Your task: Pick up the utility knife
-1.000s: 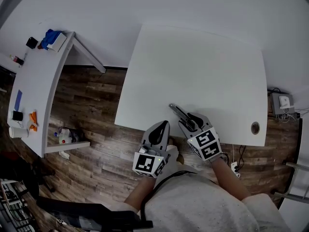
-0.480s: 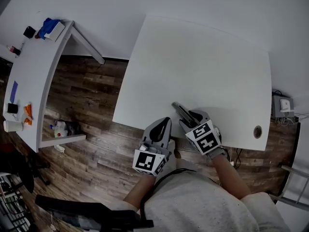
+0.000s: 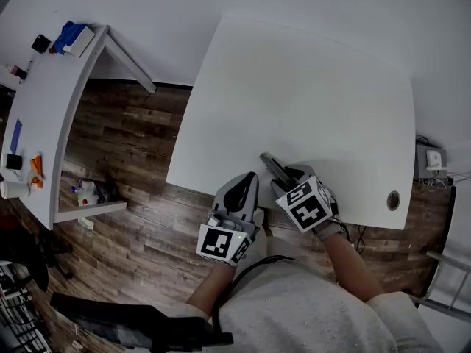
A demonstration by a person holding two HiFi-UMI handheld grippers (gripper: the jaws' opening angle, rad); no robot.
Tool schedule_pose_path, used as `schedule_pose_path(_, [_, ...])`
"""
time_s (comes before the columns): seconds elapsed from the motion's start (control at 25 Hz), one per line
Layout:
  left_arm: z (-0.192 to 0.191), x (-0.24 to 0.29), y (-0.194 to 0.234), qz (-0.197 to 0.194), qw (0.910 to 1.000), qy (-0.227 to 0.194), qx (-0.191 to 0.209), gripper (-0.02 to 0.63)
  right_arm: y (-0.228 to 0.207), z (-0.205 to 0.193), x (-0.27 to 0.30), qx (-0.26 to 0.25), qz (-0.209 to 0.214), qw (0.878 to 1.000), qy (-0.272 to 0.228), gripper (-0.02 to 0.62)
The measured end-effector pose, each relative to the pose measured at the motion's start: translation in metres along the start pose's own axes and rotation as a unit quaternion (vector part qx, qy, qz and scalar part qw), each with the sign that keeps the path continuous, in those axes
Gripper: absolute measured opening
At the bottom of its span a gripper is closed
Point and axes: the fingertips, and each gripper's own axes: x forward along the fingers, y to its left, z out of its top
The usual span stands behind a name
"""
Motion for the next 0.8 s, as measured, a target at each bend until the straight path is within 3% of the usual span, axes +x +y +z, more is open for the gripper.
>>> schedule_pose_path(0.2, [-0.005, 0.004, 0.003, 0.003, 1.0000, 0.001, 0.000, 0.008, 0.005, 0.002, 0.002, -0.024, 0.014, 0.999, 0.023, 0.149])
schedule_pose_path(0.48, [-0.008, 0.006, 0.001, 0.000, 1.0000, -0.003, 0.000, 0.008, 0.002, 0.001, -0.001, -0.018, 0.015, 1.000, -0.007, 0.135])
schedule_pose_path(0.8, [-0.005, -0.003, 0.005, 0.013, 0.9999, -0.003, -0.003, 0.008, -0.003, 0.002, -0.012, 0.056, 0.025, 0.997, -0.051, 0.130])
